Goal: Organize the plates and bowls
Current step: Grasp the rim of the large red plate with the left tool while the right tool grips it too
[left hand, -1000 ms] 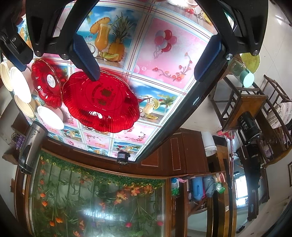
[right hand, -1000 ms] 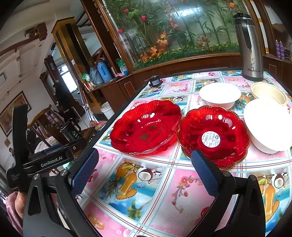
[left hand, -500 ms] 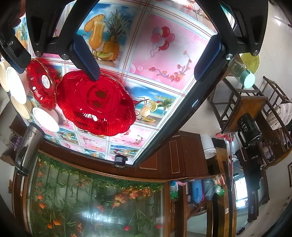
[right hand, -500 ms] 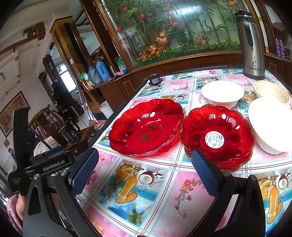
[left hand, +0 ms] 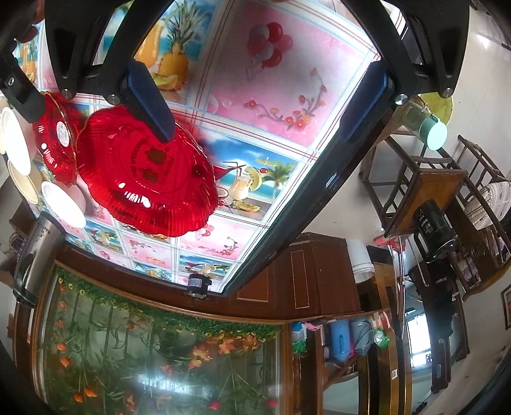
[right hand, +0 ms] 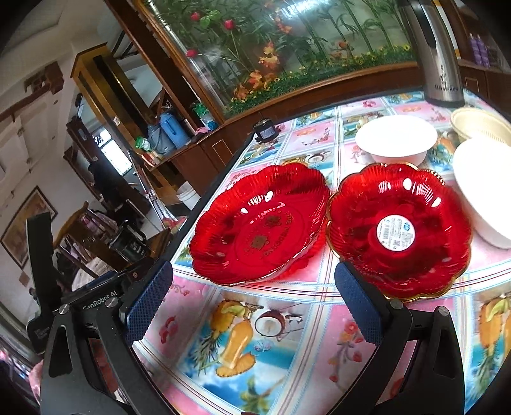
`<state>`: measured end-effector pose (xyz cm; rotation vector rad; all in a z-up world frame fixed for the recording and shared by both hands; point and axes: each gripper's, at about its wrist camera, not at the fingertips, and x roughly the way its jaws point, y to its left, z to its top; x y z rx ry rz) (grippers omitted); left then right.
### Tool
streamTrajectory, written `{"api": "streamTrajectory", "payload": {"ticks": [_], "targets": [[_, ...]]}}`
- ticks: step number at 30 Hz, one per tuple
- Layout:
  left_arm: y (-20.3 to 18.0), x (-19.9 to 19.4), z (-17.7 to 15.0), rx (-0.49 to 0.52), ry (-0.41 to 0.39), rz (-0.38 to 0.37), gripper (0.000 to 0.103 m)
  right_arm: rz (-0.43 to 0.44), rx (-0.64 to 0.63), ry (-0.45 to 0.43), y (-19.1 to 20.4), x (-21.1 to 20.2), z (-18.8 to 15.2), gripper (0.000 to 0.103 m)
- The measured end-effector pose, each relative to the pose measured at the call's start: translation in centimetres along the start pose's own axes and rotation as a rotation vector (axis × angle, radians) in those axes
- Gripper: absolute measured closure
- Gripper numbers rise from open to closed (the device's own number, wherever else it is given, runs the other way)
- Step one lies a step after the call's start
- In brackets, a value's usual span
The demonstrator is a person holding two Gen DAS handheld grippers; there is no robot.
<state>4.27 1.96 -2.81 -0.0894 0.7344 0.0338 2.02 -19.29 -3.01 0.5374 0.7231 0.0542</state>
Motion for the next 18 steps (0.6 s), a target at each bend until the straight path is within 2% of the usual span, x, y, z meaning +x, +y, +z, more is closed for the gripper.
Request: {"api": "streamTrajectory", "payload": {"ticks": [9,14,18], "targets": [[-0.1,2.6,1.7,-0.001,0.055,-0.016,0.0,0.02,0.073,0.034,-0.6,1.9,0.4,0.0],[-0.2,5.5,4.0,-0.022,0.154,-0.022,0.0,0.06,0.171,0.054,-1.4,3.1,0.8,0.0],[-1.0,7.2,5.1,0.007,0.216,-0.005,0.001,0.101,0.267,0.067,-2.3,4.1,1.0,0.0]]}}
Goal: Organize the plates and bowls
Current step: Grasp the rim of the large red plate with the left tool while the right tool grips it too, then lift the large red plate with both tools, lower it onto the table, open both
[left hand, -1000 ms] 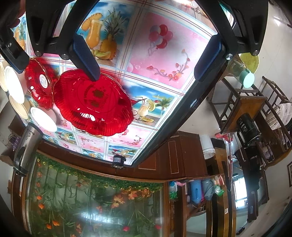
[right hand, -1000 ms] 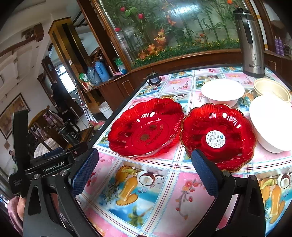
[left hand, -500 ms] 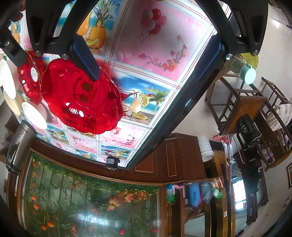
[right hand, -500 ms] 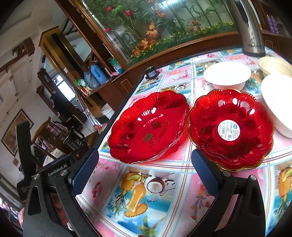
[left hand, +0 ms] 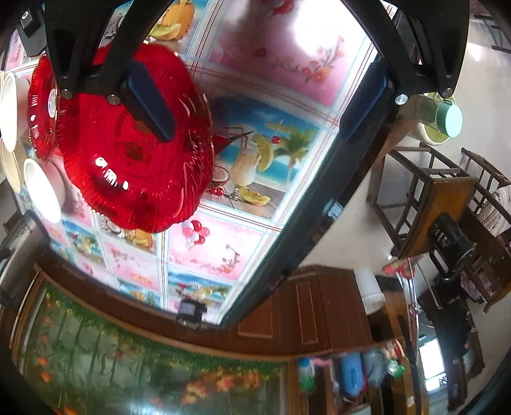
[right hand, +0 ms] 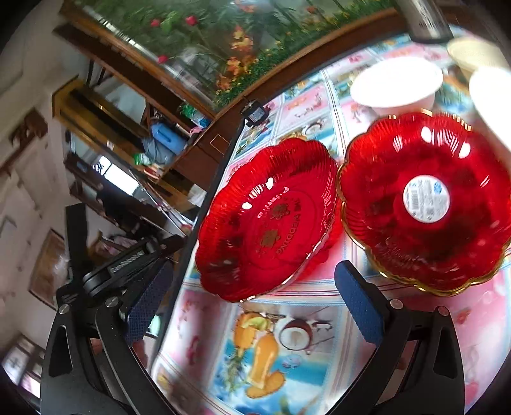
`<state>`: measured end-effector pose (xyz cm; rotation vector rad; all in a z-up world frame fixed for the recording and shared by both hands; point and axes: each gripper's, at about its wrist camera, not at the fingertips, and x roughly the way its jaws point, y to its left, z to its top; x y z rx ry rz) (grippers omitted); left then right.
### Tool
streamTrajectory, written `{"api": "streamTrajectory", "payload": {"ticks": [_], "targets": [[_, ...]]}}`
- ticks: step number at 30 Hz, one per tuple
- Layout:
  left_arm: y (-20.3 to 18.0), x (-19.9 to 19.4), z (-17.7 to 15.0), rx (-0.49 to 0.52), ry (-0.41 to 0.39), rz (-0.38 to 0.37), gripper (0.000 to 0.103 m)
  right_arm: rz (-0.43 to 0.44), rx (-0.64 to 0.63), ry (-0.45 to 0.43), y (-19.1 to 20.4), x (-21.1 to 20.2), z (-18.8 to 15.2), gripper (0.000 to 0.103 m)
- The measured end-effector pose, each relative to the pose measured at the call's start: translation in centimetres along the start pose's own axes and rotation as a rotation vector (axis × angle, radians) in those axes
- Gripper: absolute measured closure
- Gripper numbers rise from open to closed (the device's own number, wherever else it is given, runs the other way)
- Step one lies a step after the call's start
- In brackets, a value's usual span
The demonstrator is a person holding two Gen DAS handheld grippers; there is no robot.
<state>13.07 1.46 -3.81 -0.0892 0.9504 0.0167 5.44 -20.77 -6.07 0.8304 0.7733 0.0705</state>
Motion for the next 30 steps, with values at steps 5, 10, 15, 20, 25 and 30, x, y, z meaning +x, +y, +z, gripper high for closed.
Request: {"api": "streamTrajectory", "payload": {"ticks": [5,10,15,20,25,30], "targets": [[-0.2,2.1,0.4,0.001,0.103,0.008,0.001,0.025,0.125,0.058,-1.2,2.0,0.4,0.002],[-0.2,3.6,0.5,0.01,0.168,0.034,0.002,-0.002,0.212,0.091,-2.4,3.8,0.9,0.014],[-0.2,4.8,0.9,-0.004,0.19,0.038,0.014,-0.019,0.263,0.129,-3.4,5.2,1.3,0.024],[-0.5,5.3,0.7,-0.005,0.193,0.007,0.043,-0.037,0.242,0.119,-3.2,5.4,1.6,0.032],[-1.9,4.7,0.4,0.034,0.165,-0.017,0.069,-0.048,0.263,0.12,-3.8,5.6,1.8,0.046],[-2.2,4.7,0.4,0.051,0.162,-0.024,0.09,-0.067,0.253,0.127,-4.3,5.9,1.9,0.069]]}}
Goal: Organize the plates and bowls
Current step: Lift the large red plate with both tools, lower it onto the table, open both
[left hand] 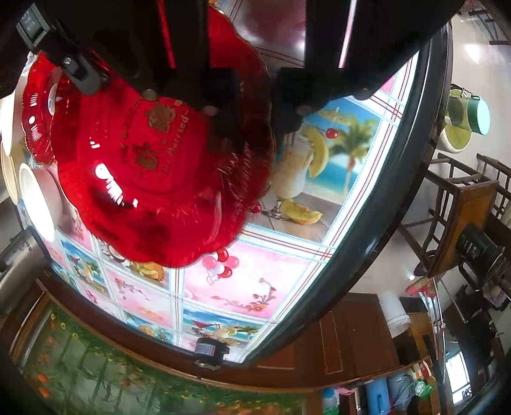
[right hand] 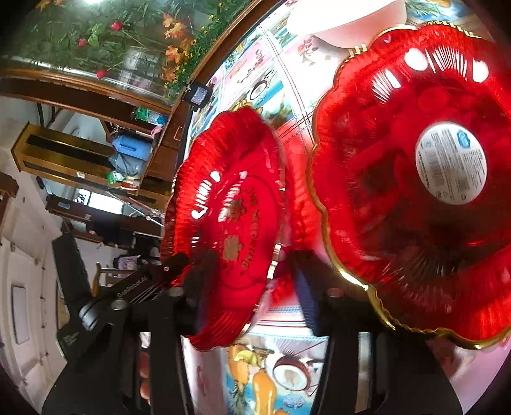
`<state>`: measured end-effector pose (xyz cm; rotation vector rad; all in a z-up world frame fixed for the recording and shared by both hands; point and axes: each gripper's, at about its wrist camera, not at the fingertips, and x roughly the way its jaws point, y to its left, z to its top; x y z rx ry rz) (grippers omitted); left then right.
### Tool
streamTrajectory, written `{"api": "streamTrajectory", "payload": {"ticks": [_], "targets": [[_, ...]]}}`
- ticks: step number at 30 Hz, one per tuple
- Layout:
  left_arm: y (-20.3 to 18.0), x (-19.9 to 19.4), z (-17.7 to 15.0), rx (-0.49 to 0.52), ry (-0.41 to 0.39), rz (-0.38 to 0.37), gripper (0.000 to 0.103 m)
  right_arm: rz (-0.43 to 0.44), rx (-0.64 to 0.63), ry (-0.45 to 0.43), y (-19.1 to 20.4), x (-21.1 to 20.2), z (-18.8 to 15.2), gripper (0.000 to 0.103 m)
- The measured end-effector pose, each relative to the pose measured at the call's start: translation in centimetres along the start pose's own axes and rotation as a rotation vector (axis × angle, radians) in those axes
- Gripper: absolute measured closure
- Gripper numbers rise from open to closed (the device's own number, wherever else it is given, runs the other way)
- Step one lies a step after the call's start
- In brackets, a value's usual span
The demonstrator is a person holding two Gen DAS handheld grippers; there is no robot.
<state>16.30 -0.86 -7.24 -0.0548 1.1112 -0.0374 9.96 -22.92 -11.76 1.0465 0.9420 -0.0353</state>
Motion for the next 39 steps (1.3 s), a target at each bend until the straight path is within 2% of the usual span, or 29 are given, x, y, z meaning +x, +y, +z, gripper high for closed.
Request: {"api": "streamTrajectory", "payload": {"ticks": [1,3,10,18,28,35,39], "targets": [[0.0,0.0,0.0,-0.001,-0.003,-0.002,0.09,-0.002,0.003,-0.001,-0.1,0.0,0.1,0.074],[0.3,-0.1,0.0,-0.006,-0.003,-0.011,0.09,-0.01,-0.003,-0.002,-0.2,0.0,0.2,0.077],[0.7,-0.2,-0.4,-0.009,-0.01,-0.022,0.092,-0.022,-0.015,-0.003,-0.3,-0.3,-0.1,0.08],[1.5,-1.5,-1.7,-0.02,-0.006,-0.023,0.092,0.005,-0.006,0.016,-0.1,-1.0,-0.8,0.08],[3.0,-6.3,-6.8,-0.02,-0.039,0.0,0.091,0.039,-0.055,0.041,1.2,-4.2,-4.4,0.08],[5.0,-10.5,-11.2,-0.026,-0.087,0.038,0.091,0.062,-0.136,0.087,2.6,-6.5,-8.7,0.08],[5.6,-11.5,-13.4,-0.024,-0.093,0.053,0.091,0.052,-0.168,0.107,2.7,-6.9,-10.6,0.08]]}}
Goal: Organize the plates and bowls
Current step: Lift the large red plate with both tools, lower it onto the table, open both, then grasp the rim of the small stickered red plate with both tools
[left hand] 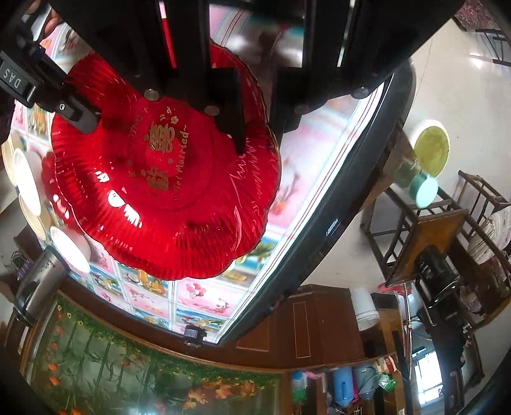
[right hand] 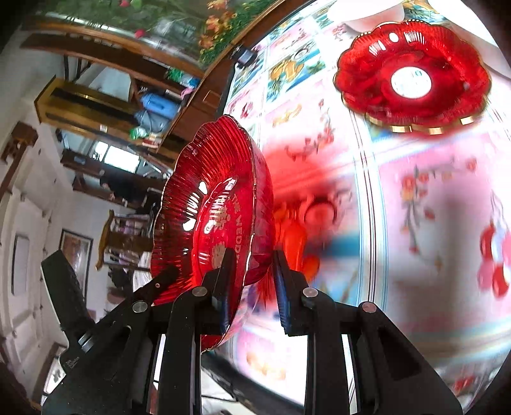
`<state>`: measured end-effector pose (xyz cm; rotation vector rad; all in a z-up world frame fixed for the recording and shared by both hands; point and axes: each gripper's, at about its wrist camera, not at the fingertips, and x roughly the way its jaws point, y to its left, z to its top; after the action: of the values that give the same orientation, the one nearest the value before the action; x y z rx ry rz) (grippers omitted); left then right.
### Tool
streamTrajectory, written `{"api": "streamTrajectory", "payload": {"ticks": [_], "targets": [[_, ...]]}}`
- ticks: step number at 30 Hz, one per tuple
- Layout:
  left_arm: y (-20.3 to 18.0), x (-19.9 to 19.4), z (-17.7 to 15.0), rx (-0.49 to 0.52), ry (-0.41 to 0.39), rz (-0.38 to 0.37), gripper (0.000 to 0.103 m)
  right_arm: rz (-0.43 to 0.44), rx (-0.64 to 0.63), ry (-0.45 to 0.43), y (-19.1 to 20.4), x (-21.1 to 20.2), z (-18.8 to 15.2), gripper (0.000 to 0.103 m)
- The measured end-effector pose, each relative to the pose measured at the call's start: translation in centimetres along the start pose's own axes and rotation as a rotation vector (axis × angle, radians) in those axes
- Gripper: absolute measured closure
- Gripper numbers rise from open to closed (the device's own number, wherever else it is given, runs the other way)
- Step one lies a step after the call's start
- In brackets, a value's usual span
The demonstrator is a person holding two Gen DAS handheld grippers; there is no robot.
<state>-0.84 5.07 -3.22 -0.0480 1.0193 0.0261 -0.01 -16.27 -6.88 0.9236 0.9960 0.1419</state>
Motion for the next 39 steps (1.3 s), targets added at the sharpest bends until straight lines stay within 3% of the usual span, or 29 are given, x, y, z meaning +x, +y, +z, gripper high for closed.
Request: {"api": "streamTrajectory", "payload": {"ticks": [12,20,21,23,25,27,28,30,35,39], "targets": [[1.0,3.3,-2.1,-0.025,0.071,0.022,0.089,-0.066,0.002,0.052,-1.6,2.5,-1.1,0.08],[0.5,1.8,-3.8,0.015,0.053,0.077,0.083,-0.076,-0.068,0.078,-0.5,2.3,-1.1,0.075],[0.5,1.3,-4.0,0.025,0.037,0.098,0.081,-0.084,-0.086,0.071,-0.2,2.0,-1.0,0.075],[0.5,-0.4,-4.7,0.028,-0.013,0.152,0.062,-0.099,-0.116,0.043,-0.2,0.7,-1.0,0.075],[0.7,-2.3,-5.1,0.016,-0.068,0.192,0.052,-0.103,-0.14,0.013,-0.6,-1.0,-0.9,0.075],[0.7,-4.3,-5.4,0.018,-0.141,0.239,0.045,-0.114,-0.153,-0.037,-1.4,-3.2,-0.5,0.075],[0.7,-4.8,-5.5,0.02,-0.159,0.252,0.04,-0.117,-0.152,-0.061,-2.0,-4.3,-0.2,0.075],[0.8,-5.7,-5.5,0.009,-0.172,0.263,0.038,-0.118,-0.136,-0.097,-3.2,-6.3,0.2,0.075],[-0.4,-7.8,-5.9,-0.027,-0.219,0.133,0.038,-0.148,-0.074,-0.209,-6.8,-11.3,1.9,0.075],[-3.7,-8.7,-5.4,-0.012,-0.188,-0.091,0.038,-0.158,-0.011,-0.263,-9.1,-13.5,3.2,0.075]]}}
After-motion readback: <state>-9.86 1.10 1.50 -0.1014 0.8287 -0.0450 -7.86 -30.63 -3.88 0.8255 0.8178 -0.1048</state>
